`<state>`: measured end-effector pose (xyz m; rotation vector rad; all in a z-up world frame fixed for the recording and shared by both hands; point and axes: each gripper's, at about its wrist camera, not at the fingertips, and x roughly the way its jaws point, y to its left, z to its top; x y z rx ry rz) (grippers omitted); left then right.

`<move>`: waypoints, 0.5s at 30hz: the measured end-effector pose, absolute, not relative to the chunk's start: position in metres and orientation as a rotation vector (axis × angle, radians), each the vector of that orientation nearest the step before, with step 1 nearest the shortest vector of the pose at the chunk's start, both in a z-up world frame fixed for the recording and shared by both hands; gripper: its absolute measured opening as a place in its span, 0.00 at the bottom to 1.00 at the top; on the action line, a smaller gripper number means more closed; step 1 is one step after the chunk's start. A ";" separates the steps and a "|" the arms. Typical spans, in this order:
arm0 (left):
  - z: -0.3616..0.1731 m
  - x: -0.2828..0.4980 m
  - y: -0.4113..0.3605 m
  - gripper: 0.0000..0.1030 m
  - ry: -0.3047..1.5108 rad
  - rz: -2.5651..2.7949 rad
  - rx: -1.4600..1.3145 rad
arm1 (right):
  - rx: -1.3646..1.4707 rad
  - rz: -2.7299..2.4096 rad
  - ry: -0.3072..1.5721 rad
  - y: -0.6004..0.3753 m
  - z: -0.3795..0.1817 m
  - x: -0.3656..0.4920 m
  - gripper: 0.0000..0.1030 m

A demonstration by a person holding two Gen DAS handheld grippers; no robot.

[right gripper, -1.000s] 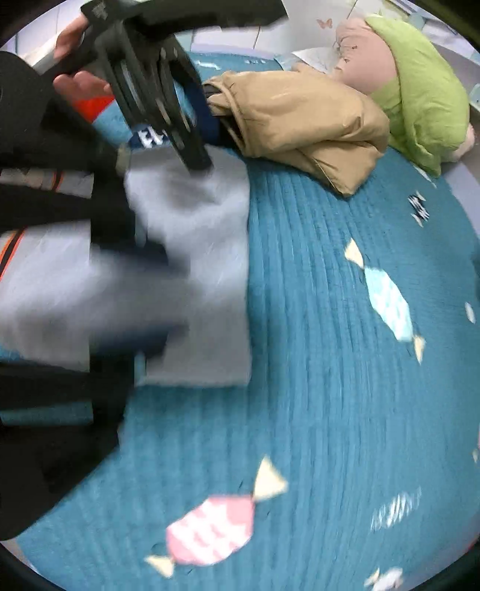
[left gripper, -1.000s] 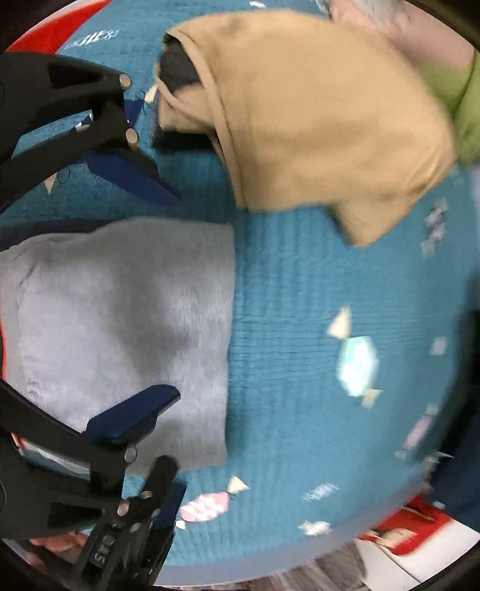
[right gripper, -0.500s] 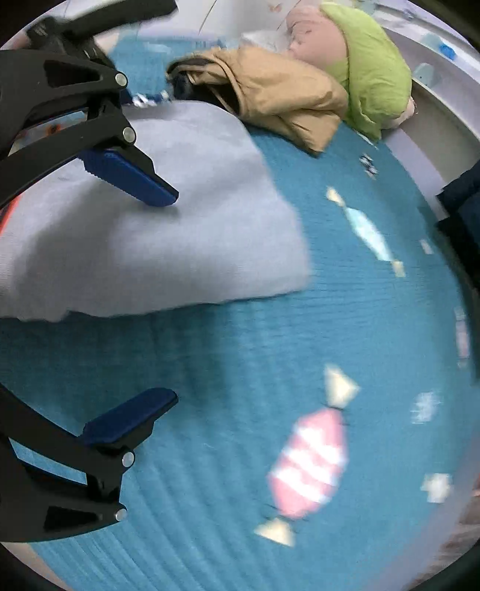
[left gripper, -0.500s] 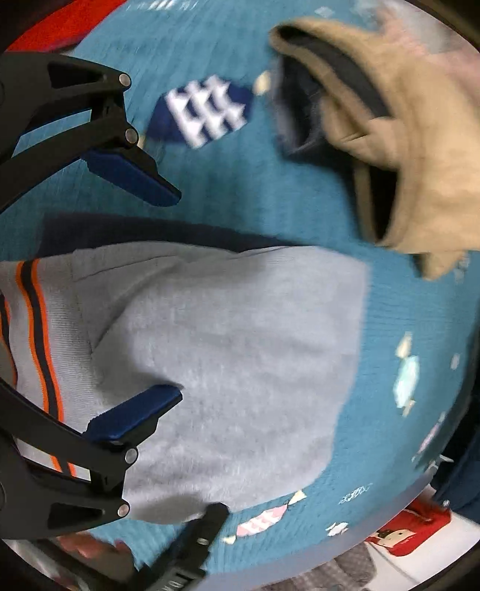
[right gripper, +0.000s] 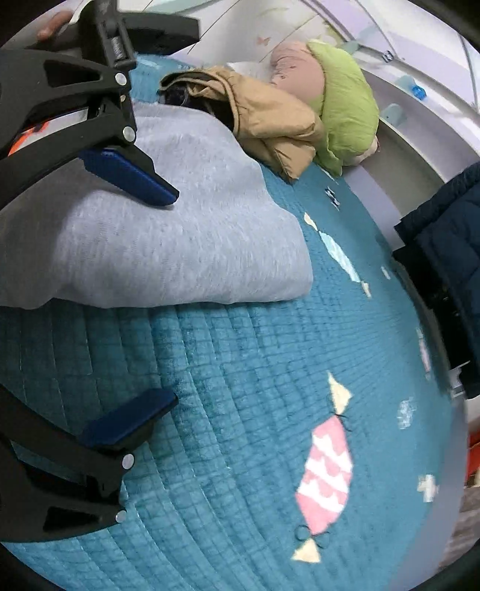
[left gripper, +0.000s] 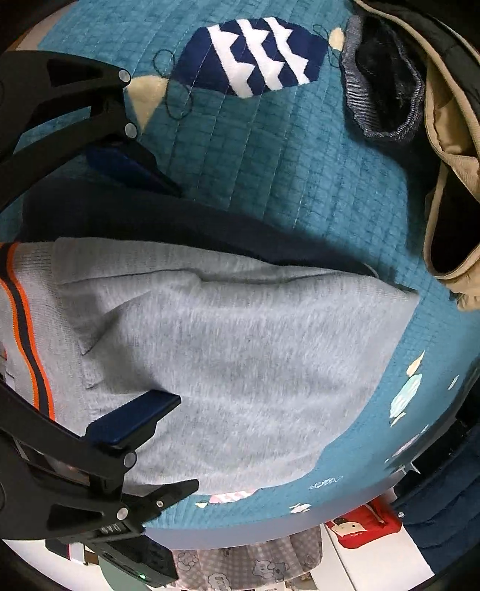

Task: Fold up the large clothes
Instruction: 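Grasp the folded grey bundle with both grippers and lift it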

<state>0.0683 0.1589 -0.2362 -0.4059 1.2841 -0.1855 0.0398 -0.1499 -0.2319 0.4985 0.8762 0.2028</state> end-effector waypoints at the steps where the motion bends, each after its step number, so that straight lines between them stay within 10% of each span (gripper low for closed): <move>1: -0.236 0.068 0.159 0.97 1.282 -0.184 -0.405 | 0.485 0.200 0.882 -0.149 -0.230 0.040 0.94; 15: -0.237 0.074 0.169 0.97 1.492 -0.447 -0.427 | 0.730 0.852 1.283 -0.163 -0.237 0.041 0.94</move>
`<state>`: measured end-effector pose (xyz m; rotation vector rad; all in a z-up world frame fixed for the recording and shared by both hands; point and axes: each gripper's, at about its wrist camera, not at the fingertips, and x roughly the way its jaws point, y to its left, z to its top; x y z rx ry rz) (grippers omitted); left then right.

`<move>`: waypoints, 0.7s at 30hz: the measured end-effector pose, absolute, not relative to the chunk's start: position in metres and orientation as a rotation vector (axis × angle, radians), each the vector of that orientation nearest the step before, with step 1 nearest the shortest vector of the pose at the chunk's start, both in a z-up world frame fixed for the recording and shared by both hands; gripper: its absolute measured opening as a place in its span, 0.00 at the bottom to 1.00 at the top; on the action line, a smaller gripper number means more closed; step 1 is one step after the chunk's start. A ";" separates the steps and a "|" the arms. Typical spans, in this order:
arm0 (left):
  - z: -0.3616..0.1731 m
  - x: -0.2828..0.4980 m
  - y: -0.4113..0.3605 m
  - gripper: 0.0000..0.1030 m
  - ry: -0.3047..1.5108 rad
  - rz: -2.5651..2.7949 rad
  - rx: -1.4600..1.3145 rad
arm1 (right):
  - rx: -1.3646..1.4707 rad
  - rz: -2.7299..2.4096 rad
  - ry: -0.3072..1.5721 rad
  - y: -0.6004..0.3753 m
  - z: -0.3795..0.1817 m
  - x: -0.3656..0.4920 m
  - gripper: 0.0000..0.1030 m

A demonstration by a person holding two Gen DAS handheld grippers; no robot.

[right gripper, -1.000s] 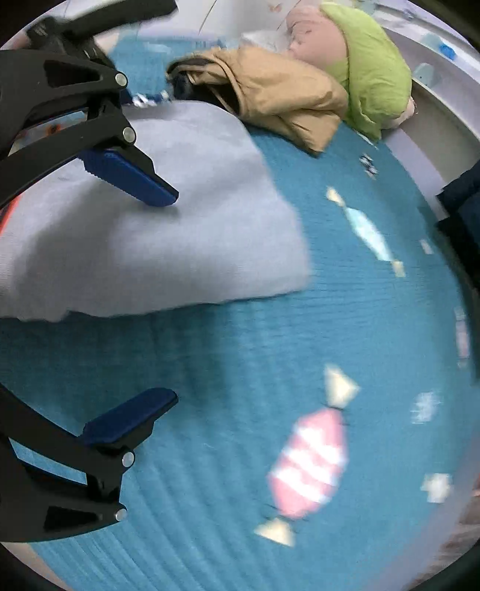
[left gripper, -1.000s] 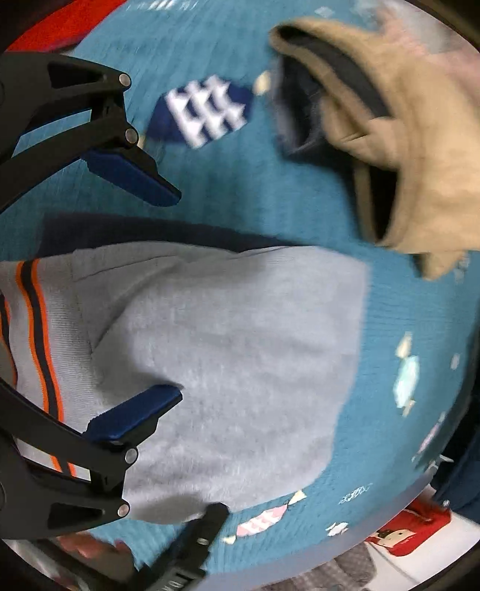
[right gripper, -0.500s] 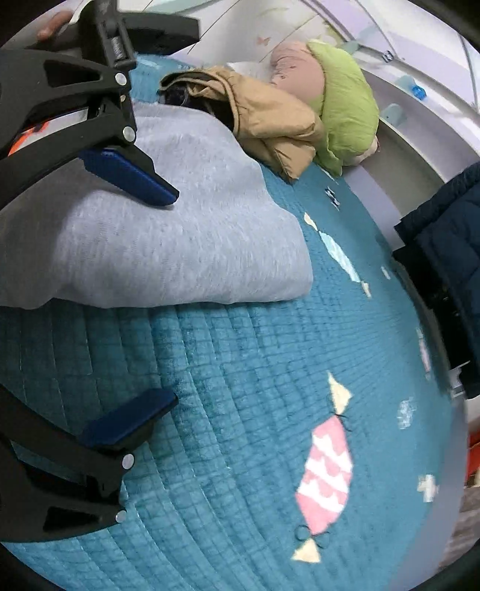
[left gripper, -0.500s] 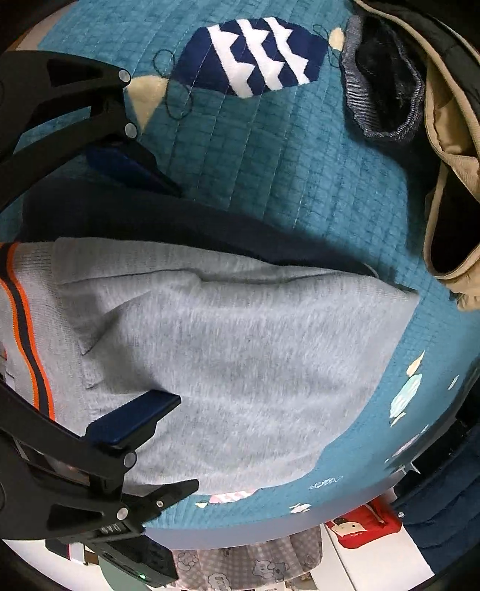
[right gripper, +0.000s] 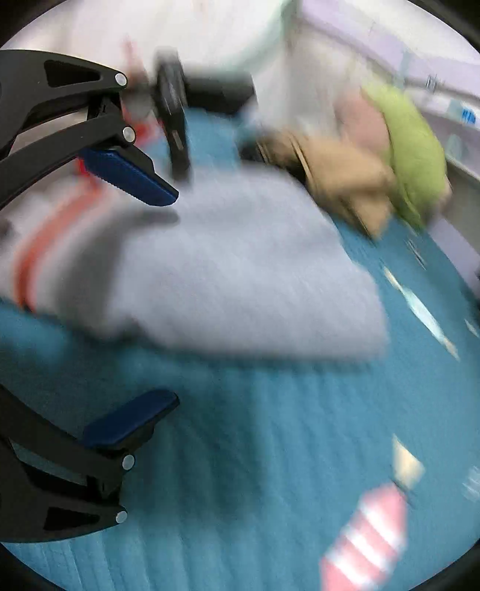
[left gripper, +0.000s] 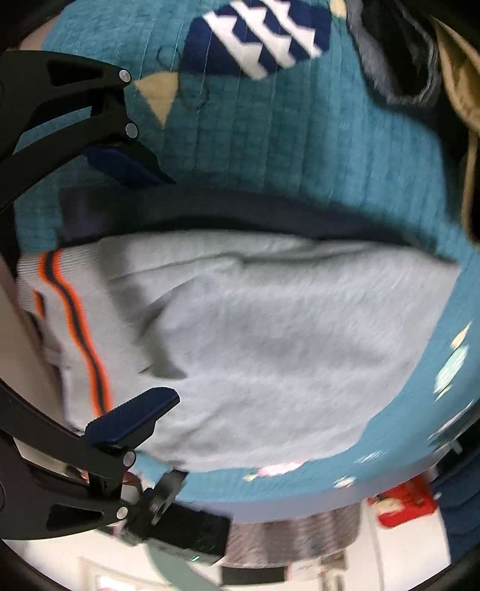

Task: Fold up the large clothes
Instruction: 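Grasp the folded grey bundle with both grippers and lift it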

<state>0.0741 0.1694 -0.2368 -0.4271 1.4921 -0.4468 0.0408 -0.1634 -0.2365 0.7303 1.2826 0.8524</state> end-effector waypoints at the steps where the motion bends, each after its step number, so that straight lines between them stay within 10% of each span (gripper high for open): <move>1: -0.238 0.073 0.168 0.97 1.508 -0.506 -0.451 | 0.824 0.955 1.331 -0.159 -0.246 0.038 0.94; 21: -0.258 0.063 0.180 0.94 1.456 -0.636 -0.912 | 0.921 0.722 1.297 -0.151 -0.227 0.060 0.82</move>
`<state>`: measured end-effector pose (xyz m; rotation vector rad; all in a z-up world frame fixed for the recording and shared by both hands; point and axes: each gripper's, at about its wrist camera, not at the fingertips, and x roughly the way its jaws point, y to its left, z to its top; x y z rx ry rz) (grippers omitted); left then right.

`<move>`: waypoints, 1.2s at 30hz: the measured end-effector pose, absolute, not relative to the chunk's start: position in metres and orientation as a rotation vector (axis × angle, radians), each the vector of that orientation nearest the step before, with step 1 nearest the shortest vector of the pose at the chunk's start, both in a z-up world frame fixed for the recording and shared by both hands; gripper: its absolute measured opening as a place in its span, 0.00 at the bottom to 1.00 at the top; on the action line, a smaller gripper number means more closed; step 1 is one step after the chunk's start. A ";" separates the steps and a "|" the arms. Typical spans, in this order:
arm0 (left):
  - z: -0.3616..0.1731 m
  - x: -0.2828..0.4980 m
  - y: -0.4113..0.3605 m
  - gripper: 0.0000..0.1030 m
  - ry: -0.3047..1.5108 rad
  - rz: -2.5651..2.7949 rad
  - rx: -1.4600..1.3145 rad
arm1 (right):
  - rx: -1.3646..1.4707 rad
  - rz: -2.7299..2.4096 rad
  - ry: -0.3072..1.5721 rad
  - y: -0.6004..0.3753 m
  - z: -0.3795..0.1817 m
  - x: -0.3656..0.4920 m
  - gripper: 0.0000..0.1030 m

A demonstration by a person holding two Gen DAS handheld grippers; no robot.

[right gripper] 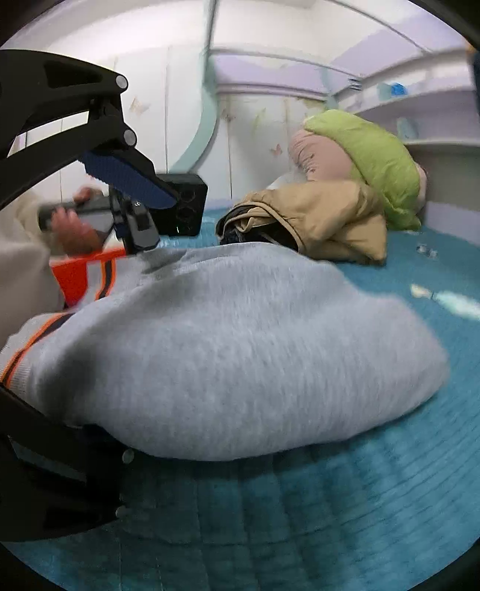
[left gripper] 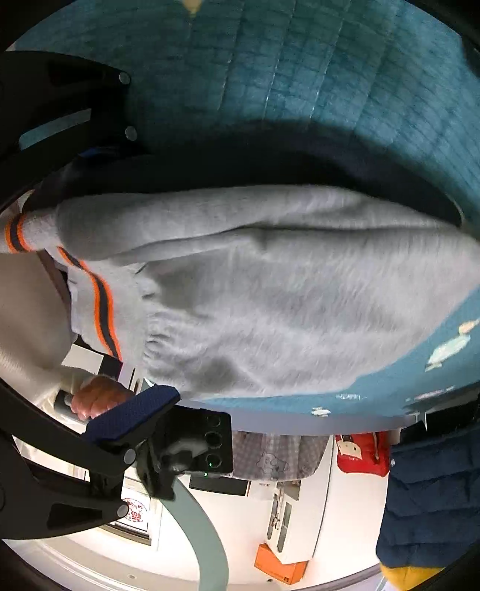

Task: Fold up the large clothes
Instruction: 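Grasp the folded grey bundle with both grippers and lift it, then carry the grey bundle with both grippers over the tan jacket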

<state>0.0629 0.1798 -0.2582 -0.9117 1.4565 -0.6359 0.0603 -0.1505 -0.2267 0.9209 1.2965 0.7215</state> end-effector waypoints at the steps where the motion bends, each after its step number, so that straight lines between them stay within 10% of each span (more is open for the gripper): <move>1: -0.253 0.063 0.180 0.94 1.437 -0.646 -0.935 | 0.893 0.708 1.289 -0.148 -0.224 0.059 0.78; 5: -0.235 0.063 0.182 0.85 1.384 -0.659 -0.949 | 0.811 0.669 1.216 -0.156 -0.210 0.055 0.32; 36: -0.006 0.072 0.243 0.75 0.827 -0.618 -0.666 | 0.443 0.940 0.705 -0.049 0.001 0.121 0.30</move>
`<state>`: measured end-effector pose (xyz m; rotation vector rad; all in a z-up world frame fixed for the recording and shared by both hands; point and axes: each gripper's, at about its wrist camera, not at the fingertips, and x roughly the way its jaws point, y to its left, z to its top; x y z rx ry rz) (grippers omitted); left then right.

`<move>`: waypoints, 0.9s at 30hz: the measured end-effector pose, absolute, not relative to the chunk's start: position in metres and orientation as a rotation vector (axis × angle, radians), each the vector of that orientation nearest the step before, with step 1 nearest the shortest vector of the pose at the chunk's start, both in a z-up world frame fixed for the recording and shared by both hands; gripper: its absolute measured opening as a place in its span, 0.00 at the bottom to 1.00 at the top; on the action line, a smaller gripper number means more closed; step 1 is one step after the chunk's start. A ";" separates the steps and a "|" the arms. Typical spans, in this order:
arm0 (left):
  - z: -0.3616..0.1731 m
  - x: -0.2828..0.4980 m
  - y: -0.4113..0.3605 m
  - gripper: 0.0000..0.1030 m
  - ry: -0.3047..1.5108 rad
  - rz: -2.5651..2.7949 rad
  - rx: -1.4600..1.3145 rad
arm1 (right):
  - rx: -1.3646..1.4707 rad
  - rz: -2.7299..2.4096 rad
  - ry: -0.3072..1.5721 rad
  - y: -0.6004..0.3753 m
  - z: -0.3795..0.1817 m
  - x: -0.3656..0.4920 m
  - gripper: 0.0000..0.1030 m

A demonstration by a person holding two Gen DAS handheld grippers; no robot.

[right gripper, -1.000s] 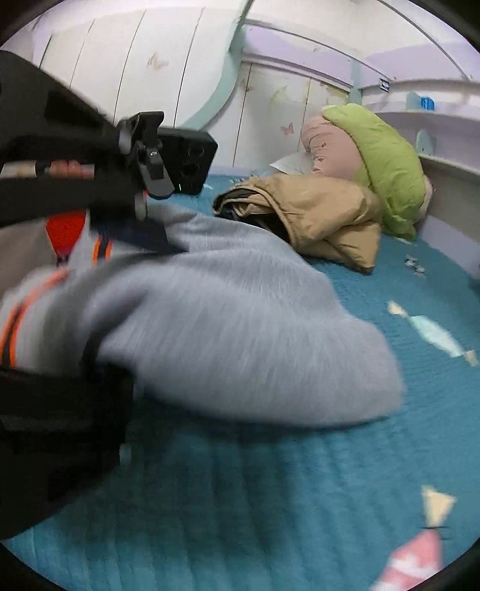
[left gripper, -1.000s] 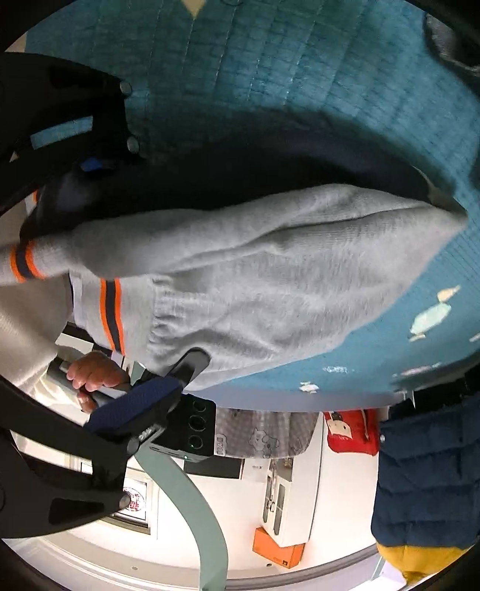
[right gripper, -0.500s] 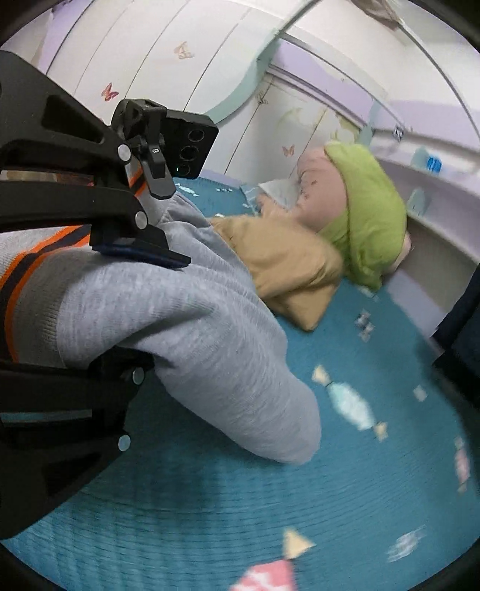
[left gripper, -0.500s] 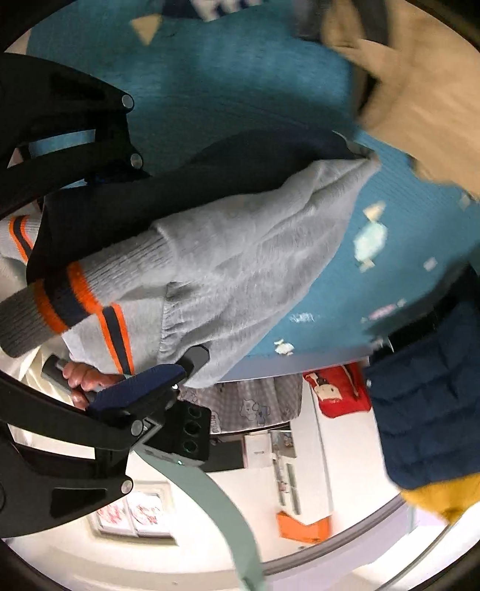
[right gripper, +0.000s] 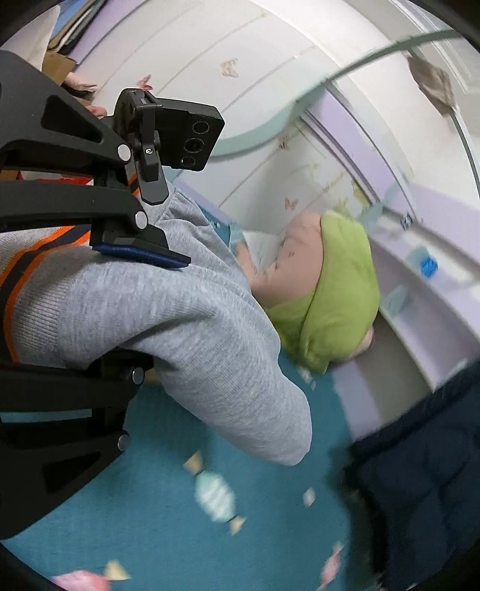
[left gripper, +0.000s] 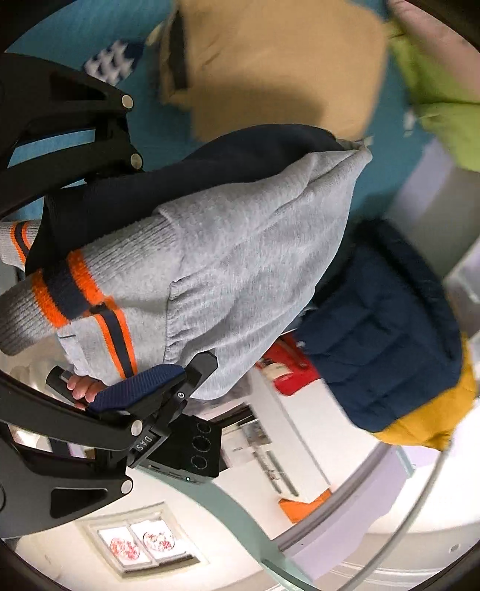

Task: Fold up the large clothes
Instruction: 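Carry the grey bundle with both grippers over the tan jacket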

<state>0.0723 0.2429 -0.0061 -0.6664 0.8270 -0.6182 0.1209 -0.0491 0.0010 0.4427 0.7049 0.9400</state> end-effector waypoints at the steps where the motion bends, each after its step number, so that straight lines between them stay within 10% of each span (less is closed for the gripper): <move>1: 0.003 0.074 0.251 0.75 0.805 -0.588 -0.642 | 0.430 0.957 0.694 -0.038 0.006 0.127 0.30; 17: 0.038 0.131 0.365 0.72 0.669 -0.087 -0.441 | 0.301 1.130 0.685 0.142 0.020 0.246 0.30; 27: -0.130 0.193 0.405 0.58 1.005 0.226 -0.312 | 0.244 0.874 1.074 0.164 -0.123 0.292 0.46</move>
